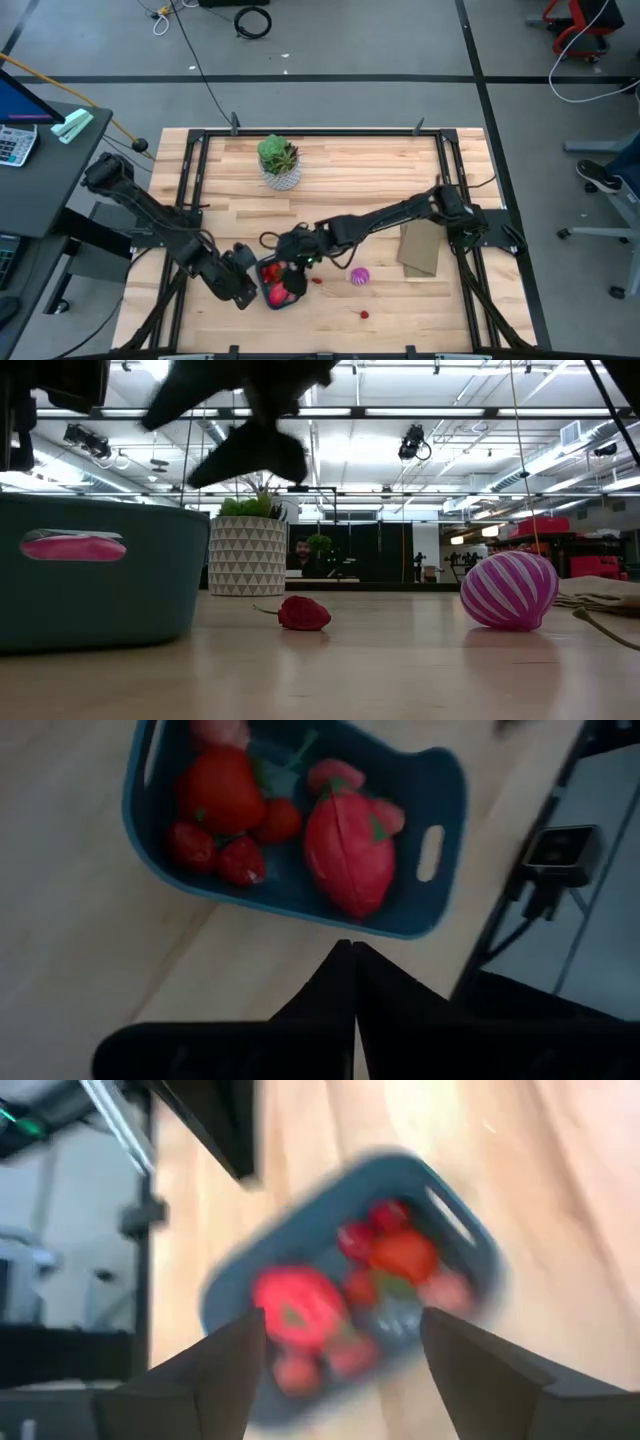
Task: Pick and placing Produce into tupperware
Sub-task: Put the left red cherry into the bin
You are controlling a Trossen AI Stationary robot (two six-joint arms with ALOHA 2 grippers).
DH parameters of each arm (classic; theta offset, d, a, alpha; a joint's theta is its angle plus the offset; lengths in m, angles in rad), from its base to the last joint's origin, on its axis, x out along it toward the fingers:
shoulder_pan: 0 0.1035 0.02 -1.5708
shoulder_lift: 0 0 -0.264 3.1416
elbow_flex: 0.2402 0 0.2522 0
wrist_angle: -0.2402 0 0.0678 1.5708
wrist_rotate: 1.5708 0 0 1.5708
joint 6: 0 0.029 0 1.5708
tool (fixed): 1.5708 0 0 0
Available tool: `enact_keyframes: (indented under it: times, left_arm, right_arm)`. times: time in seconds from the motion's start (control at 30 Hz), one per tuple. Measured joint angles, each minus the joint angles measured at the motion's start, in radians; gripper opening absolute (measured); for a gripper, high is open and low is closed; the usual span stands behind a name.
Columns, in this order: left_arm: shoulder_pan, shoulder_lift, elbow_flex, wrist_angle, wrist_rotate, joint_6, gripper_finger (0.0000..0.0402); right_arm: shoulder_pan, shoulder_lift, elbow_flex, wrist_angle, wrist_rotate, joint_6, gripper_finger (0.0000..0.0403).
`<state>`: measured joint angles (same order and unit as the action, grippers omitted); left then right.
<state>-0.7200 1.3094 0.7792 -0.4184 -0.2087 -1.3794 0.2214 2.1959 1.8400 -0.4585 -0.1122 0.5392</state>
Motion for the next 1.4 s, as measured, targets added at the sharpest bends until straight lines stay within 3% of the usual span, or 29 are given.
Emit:
enact_keyframes:
  times: [0.27,0.4,0.6,0.77,1.1,1.4]
  left_arm:
    - [0.001,-0.106,0.000,0.002,-0.023,0.018,0.0022]
    - [0.001,-0.164,0.000,0.013,-0.078,0.078,0.0023]
    - [0.018,-0.227,0.000,0.016,-0.117,0.163,0.0007]
    - [0.038,-0.249,0.000,0.054,-0.118,0.203,0.0010]
    - [0.043,-0.259,0.000,0.283,-0.117,0.374,0.0018]
    - [0.074,-0.259,0.000,0.294,-0.117,0.397,0.0012]
  right_arm:
    - [0.046,-0.044,0.000,-0.283,0.029,0.044,0.0259]
    - [0.080,0.004,-0.002,-0.284,0.056,0.045,0.0259]
    - [0.086,0.017,-0.005,-0.280,0.192,0.079,0.0257]
    - [0.073,0.017,-0.045,-0.274,0.189,0.139,0.0252]
    - [0.071,0.018,-0.164,-0.196,0.184,0.200,0.0244]
    - [0.090,0.018,-0.163,-0.094,0.164,0.196,0.0242]
